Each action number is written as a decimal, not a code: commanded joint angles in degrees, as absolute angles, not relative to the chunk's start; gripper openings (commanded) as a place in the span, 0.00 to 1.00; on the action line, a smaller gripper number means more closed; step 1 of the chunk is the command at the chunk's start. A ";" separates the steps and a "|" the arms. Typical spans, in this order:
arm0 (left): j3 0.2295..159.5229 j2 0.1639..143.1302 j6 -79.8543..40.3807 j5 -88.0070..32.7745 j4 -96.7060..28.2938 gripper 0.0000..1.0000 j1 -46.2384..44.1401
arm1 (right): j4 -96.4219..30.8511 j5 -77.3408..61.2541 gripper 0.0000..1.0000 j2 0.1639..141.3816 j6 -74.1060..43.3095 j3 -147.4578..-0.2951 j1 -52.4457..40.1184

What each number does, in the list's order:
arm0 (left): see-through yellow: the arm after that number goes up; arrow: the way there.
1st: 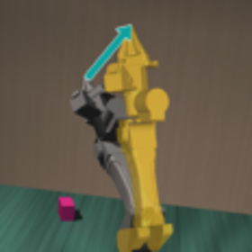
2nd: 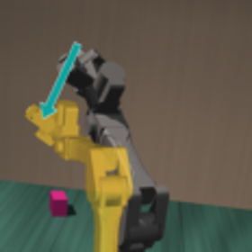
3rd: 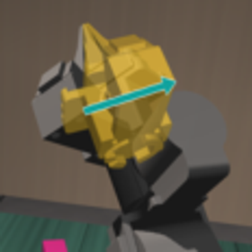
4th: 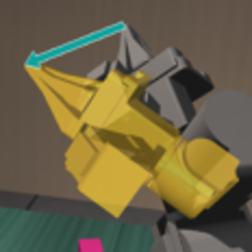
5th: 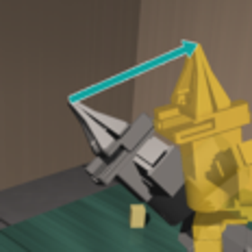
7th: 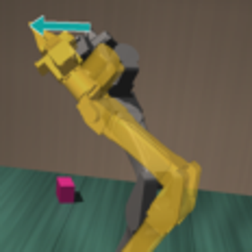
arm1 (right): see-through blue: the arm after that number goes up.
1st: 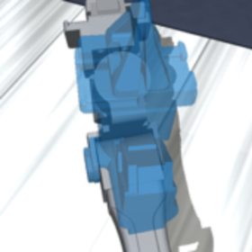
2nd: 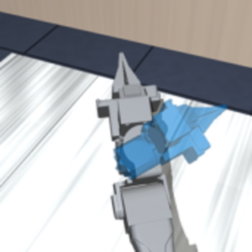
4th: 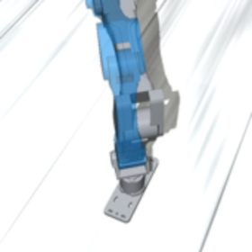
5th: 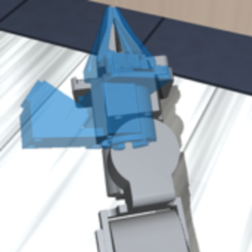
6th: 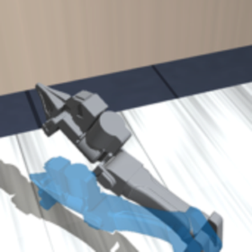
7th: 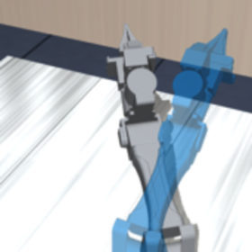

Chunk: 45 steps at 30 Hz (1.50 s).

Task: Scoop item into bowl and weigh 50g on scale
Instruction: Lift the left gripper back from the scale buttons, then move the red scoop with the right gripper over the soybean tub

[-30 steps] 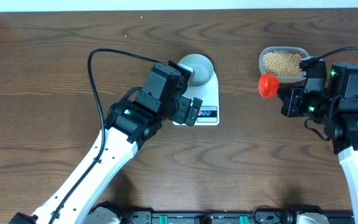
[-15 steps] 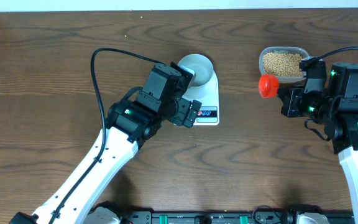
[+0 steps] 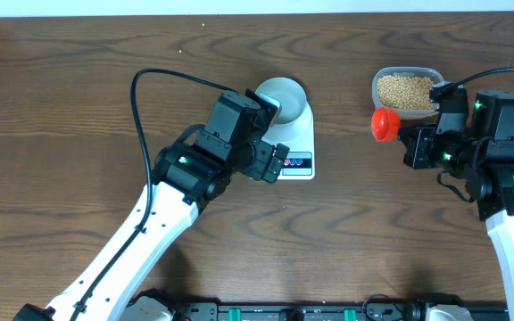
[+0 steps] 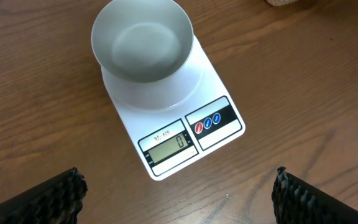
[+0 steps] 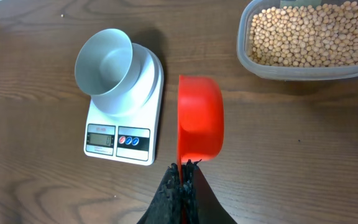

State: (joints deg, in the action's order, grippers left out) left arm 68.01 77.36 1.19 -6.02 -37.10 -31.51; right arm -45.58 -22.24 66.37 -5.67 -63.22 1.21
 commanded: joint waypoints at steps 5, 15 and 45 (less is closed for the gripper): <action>68.23 77.52 0.25 -5.48 -37.21 0.98 -31.24 | -45.71 -22.17 0.01 66.41 -5.52 -64.60 1.56; 68.23 77.52 -1.78 -5.50 -37.28 0.98 -31.24 | -45.74 -22.17 0.01 66.41 -5.52 -64.60 1.56; 68.23 77.52 -1.78 -5.50 -37.28 0.98 -31.24 | -44.66 -20.05 0.01 67.94 -7.66 -68.49 6.09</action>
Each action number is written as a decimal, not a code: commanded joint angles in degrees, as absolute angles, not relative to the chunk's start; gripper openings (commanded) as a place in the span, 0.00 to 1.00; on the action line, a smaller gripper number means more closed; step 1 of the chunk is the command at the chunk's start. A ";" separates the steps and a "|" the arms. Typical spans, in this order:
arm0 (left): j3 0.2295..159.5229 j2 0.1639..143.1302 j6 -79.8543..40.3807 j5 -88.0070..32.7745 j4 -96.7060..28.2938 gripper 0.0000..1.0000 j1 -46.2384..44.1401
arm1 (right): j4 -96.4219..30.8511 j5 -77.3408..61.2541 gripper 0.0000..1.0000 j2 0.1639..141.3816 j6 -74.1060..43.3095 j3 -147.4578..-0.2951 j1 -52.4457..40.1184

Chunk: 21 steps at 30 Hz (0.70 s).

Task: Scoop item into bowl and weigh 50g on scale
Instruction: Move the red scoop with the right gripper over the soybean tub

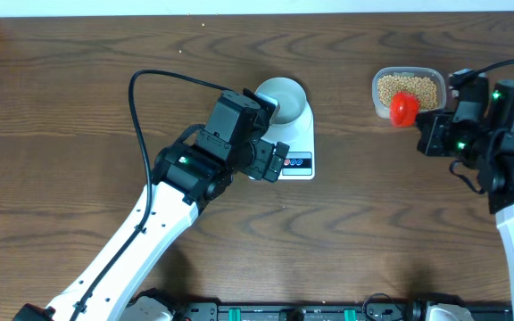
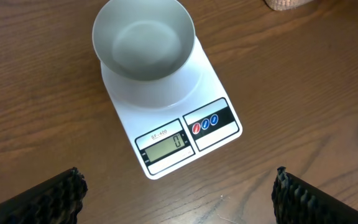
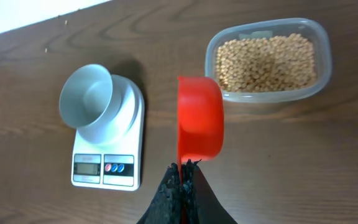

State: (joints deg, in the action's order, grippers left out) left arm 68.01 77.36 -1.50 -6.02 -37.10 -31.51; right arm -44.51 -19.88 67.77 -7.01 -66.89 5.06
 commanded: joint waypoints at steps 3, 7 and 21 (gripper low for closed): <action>68.23 77.52 -1.76 -5.50 -37.28 0.98 -31.24 | -44.71 -20.08 0.01 67.94 -7.40 -68.49 6.70; 68.23 77.52 -1.78 -5.50 -37.28 0.98 -31.24 | -44.58 -20.08 0.01 67.96 -7.20 -68.49 6.90; 68.23 77.52 -1.76 -5.50 -37.28 0.98 -31.24 | -49.10 -21.93 0.01 74.96 -4.60 -76.23 7.68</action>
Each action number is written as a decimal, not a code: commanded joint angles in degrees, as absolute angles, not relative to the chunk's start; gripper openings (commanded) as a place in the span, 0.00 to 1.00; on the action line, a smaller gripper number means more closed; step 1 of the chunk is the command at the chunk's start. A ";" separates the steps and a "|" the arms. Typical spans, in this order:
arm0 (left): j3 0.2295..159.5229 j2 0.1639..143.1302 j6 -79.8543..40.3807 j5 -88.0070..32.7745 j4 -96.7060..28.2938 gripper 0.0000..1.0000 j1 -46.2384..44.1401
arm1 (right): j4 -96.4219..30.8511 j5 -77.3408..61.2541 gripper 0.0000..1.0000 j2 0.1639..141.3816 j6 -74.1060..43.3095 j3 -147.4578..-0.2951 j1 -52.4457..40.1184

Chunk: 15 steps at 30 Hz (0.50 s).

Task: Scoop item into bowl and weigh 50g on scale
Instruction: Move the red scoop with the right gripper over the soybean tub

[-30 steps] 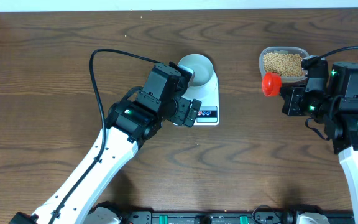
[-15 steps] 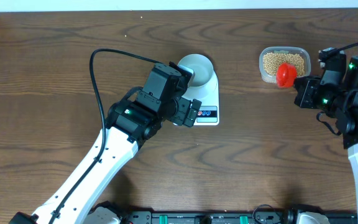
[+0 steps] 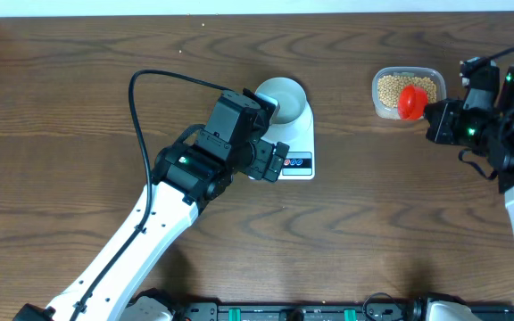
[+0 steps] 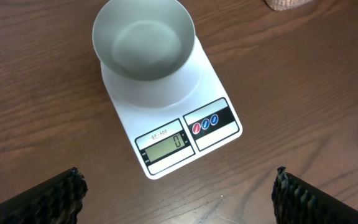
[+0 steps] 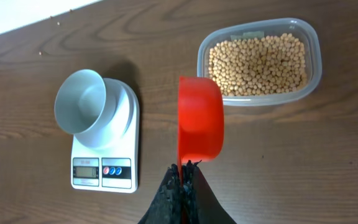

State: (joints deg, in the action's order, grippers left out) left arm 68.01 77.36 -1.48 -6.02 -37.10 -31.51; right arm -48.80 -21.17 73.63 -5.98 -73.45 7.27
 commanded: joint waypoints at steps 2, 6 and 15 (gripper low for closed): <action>68.23 77.52 -1.76 -5.50 -37.28 0.98 -31.24 | -48.77 -21.96 0.01 75.48 -4.62 -76.69 7.92; 68.23 77.52 -1.76 -5.50 -37.30 0.98 -31.24 | -47.72 -20.47 0.01 76.42 -4.56 -76.95 9.43; 68.23 77.52 -1.78 -5.50 -37.28 0.98 -31.24 | -46.17 -18.22 0.01 80.79 3.95 -76.95 11.38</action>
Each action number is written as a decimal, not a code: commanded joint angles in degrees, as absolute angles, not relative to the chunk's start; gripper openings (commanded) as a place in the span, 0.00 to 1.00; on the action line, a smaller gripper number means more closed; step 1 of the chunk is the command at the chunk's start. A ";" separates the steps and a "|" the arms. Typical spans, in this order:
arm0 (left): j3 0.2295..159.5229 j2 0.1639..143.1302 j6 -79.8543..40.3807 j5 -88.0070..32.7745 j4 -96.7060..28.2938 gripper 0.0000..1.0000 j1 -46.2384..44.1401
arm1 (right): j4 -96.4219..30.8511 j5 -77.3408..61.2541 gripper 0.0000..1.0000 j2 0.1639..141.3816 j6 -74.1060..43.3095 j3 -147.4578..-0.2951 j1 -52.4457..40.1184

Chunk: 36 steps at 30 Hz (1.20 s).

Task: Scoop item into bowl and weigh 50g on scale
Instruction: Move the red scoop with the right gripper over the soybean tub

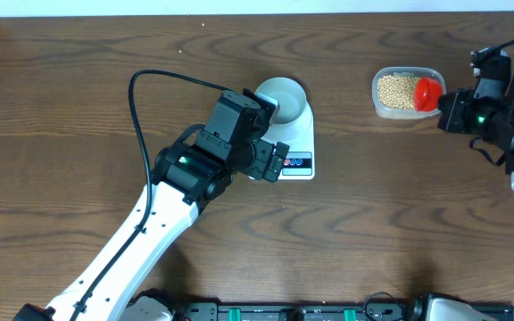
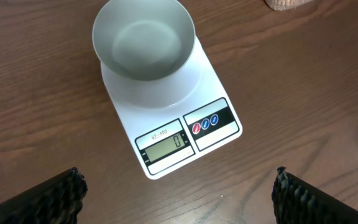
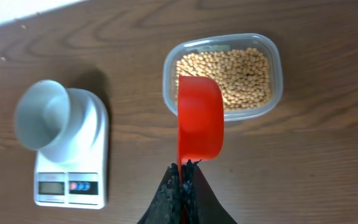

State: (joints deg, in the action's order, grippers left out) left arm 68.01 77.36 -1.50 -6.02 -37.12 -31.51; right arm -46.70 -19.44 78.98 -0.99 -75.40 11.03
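Observation:
A grey bowl (image 2: pixel 143 40) stands empty on the white scale (image 2: pixel 185 134), whose display reads 0. My left gripper (image 2: pixel 179 193) hangs open over the wood just in front of the scale. A clear tub of soybeans (image 3: pixel 225 74) lies at the far right (image 1: pixel 402 91). My right gripper (image 3: pixel 183 171) is shut on the handle of a red scoop (image 3: pixel 199 118), held on its side with the cup over the tub's near left rim. In the overhead view the red scoop (image 1: pixel 428 91) sits over the tub's right end.
Bare dark wooden table (image 1: pixel 78 107) lies all around. A black cable (image 1: pixel 145 85) loops from my left arm at the left of the scale. A white wall edge (image 1: pixel 239 7) runs along the far side.
My right gripper has moved further right with the red scoop, which now overlaps the tub's rim. The left gripper, bowl and scale are unchanged.
First my right gripper held the red scoop over the table left of and in front of the tub. Later it was higher and closer to the tub, then at the tub's near edge, now over its rim. My left gripper stayed open by the scale throughout.

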 commanded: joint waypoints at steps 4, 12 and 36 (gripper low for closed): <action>68.23 77.52 -1.76 -5.50 -37.28 0.98 -31.24 | -44.97 -16.08 0.01 83.29 3.92 -76.95 11.38; 68.23 77.52 -1.76 -5.50 -37.28 0.98 -31.24 | -40.23 -14.85 0.01 88.53 3.90 -76.93 11.38; 68.23 77.52 -1.76 -5.50 -37.28 0.98 -31.24 | -29.74 -15.07 0.01 99.44 -3.25 -76.93 12.73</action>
State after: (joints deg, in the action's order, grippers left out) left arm 68.01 77.36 -1.52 -6.02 -37.12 -31.51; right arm -30.33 -14.55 98.19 -1.23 -75.50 12.49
